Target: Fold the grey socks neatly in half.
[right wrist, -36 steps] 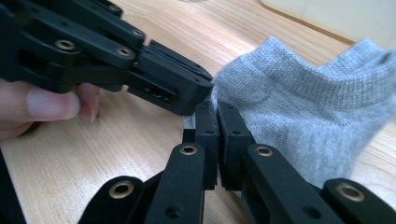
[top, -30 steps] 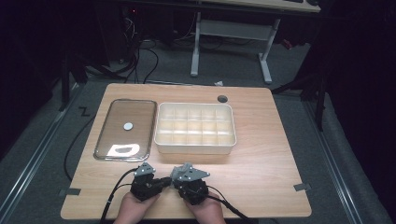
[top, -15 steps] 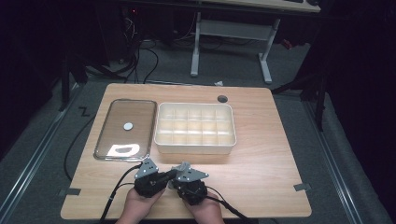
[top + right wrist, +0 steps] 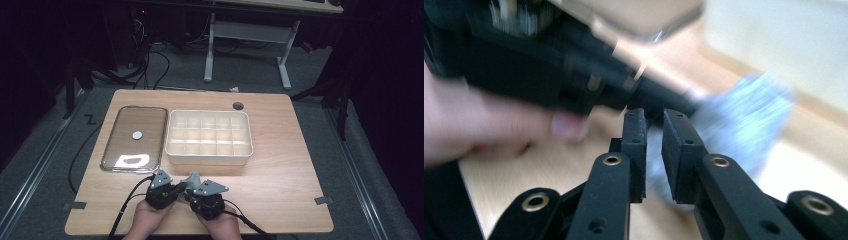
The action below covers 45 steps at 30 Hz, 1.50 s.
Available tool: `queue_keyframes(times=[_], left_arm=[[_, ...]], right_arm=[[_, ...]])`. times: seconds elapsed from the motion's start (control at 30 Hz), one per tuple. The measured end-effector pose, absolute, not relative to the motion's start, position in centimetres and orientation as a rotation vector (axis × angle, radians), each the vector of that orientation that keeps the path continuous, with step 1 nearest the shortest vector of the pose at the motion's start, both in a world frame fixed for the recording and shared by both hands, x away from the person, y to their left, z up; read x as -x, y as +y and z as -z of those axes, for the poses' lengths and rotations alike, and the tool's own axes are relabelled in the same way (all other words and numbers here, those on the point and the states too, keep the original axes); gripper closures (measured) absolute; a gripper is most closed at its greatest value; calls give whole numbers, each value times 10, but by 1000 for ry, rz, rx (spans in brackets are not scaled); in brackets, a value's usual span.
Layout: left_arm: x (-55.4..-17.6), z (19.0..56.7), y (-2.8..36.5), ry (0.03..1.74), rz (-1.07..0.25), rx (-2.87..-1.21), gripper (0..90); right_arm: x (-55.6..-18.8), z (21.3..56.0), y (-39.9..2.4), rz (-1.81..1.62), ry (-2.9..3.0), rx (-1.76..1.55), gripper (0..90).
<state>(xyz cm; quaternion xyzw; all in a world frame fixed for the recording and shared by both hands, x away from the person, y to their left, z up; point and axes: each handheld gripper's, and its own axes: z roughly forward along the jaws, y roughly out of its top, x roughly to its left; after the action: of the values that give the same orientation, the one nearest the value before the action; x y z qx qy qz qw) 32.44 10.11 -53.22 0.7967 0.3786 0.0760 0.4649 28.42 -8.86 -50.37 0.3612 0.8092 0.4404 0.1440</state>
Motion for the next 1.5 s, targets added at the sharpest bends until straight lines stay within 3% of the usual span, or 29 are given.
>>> queue_keyframes(times=[0.2, 0.57, 0.73, 1.13, 1.23, 1.5], left_arm=[[-325, 532, 102, 930, -215, -1972, 900], [-322, 529, 102, 930, -253, -1956, 883], [-309, 516, 96, 848, -282, -1929, 874], [-306, 532, 92, 857, -402, -2050, 862], [-308, 533, 91, 870, -391, -2061, 865], [-311, 533, 94, 888, -348, -2049, 866]], right_arm=[[-301, 509, -100, -1108, 2295, -1114, 828], [-301, 527, -94, -1060, 2345, -1124, 821], [-300, 527, -93, -1059, 2341, -1121, 822], [-301, 527, -94, -1066, 2343, -1124, 816], [-299, 521, -97, -1107, 2330, -1132, 712], [-297, 519, -108, -1151, 2282, -1263, 613]])
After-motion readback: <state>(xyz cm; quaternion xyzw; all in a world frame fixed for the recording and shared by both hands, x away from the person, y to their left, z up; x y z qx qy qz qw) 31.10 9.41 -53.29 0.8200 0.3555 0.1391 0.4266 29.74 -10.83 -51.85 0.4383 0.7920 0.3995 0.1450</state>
